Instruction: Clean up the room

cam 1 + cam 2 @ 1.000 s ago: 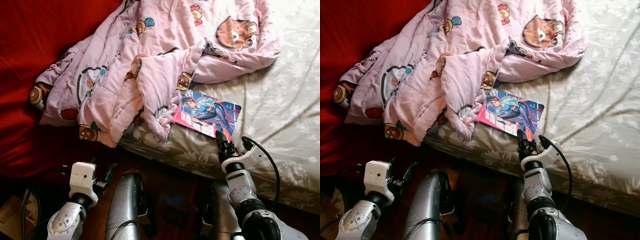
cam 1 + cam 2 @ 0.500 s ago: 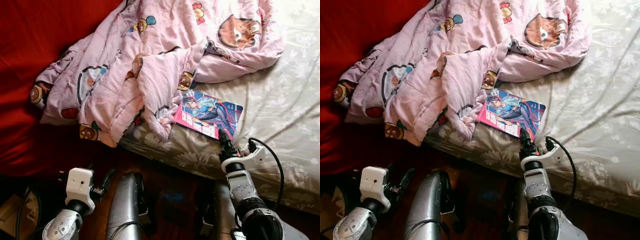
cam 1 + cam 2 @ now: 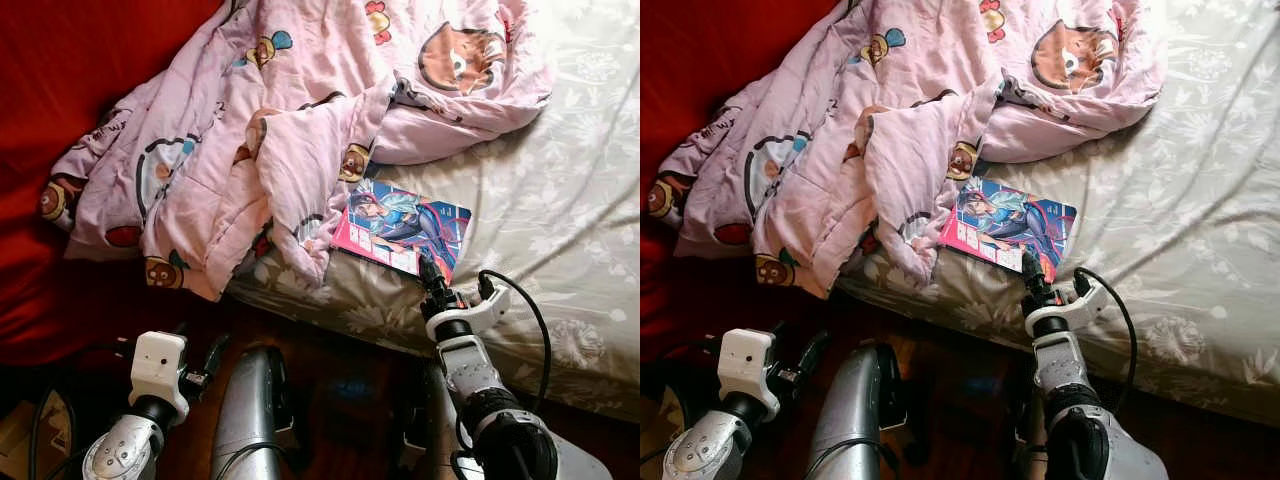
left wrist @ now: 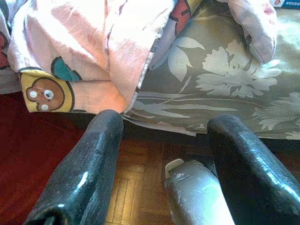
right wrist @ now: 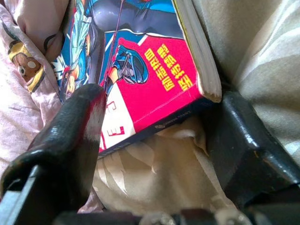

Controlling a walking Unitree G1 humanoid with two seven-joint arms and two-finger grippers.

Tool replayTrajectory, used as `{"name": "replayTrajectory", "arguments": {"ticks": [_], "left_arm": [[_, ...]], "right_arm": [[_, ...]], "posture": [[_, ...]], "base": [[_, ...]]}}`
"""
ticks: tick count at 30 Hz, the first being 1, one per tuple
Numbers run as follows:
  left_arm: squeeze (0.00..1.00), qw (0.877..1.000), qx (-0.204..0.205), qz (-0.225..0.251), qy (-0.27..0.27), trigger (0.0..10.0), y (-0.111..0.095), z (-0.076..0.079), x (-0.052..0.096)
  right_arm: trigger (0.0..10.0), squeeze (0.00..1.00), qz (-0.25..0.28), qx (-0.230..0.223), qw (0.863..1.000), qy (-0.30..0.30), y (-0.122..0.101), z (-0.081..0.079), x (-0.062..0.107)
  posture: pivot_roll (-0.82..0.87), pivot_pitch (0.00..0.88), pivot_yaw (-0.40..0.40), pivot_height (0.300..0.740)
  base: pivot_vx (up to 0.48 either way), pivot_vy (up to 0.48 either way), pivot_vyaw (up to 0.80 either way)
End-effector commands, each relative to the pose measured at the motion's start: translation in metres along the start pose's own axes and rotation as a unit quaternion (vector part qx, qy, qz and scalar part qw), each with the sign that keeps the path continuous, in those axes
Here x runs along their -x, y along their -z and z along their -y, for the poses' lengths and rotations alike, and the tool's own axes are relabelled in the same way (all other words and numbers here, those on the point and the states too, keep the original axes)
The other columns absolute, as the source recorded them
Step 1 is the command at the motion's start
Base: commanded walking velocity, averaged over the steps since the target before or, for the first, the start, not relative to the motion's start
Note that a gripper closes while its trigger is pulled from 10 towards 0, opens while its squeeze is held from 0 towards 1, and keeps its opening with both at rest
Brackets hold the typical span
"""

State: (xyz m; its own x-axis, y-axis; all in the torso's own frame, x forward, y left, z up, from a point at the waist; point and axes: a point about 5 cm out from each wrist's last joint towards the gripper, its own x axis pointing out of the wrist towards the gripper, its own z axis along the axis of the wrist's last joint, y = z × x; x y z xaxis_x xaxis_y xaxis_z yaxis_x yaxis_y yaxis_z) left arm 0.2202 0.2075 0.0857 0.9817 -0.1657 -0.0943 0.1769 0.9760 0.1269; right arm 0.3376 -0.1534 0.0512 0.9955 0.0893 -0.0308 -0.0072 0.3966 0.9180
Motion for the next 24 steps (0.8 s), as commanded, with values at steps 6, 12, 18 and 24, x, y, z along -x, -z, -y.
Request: {"name": "replayTrajectory", "arguments": {"ticks": [6,12,18,24], "left_arm": [[0.0,1.0,-0.009,-0.029,0.003,10.0,0.012,0.0,0.005],[0.0,1.0,-0.007,-0.029,0.001,10.0,0.014,0.001,0.001],[0.0,1.0,-0.004,-0.028,-0.001,10.0,0.017,0.003,-0.003],[0.0,1.0,0.004,-0.023,-0.008,10.0,0.02,0.003,-0.011]], "right_arm": [[0.0,0.0,-0.032,-0.018,0.998,0.046,0.018,0.022,0.018],[0.0,0.0,0.007,-0.028,0.998,0.059,0.009,0.025,0.019],[0.0,0.0,0.045,-0.035,0.995,0.079,0.001,0.033,0.024],[0.0,0.0,0.097,-0.027,0.99,0.098,-0.011,0.039,0.029]], "posture": [[0.24,0.415,0.105,0.592],[0.23,0.397,0.094,0.592],[0.21,0.378,0.083,0.592],[0.17,0.345,0.059,0.592]], "base": [[0.0,0.0,0.0],[0.0,0.0,0.0],[0.0,0.0,0.0],[0.0,0.0,0.0]]}}
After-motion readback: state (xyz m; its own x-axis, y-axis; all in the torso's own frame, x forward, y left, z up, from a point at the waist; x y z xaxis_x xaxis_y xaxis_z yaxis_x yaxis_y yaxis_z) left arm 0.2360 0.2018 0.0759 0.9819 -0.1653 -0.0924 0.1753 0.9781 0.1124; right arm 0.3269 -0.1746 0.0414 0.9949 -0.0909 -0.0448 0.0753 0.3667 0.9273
